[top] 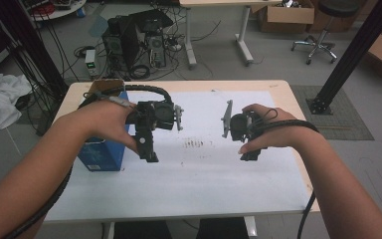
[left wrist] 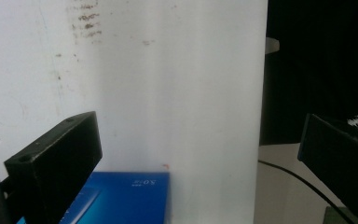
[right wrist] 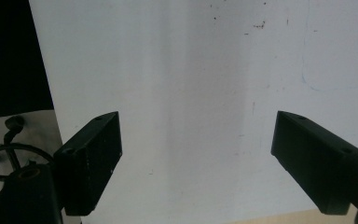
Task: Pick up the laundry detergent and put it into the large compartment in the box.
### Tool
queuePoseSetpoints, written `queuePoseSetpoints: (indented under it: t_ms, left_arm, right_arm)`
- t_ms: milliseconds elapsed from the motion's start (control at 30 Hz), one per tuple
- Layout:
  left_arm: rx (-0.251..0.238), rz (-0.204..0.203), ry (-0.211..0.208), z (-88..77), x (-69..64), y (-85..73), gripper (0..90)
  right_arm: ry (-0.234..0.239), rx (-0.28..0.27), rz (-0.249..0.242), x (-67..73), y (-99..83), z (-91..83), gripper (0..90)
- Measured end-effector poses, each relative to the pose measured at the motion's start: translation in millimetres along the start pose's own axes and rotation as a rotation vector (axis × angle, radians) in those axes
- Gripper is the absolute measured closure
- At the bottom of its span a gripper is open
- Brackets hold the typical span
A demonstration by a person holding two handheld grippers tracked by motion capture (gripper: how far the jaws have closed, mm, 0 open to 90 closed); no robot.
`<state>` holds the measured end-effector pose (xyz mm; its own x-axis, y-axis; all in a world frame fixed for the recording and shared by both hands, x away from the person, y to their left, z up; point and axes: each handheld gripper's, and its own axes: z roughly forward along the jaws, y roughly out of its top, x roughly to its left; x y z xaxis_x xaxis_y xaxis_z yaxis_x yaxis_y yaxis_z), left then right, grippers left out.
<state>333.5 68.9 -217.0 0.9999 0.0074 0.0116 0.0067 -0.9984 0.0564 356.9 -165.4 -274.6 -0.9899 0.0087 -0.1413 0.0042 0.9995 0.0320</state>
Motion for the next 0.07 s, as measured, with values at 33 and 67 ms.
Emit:
queuePoseSetpoints:
  t_ms: [33,67]
  left_arm:
    - [0.003,0.0,-0.001,0.4,0.0,-0.2,0.1]
    - [0.002,-0.003,0.0,1.2,0.0,-0.6,0.1]
  right_arm:
    - [0.0,0.0,0.001,0.4,0.3,0.0,16.2]
    - [0.0,-0.001,-0.003,0.4,0.6,0.3,16.1]
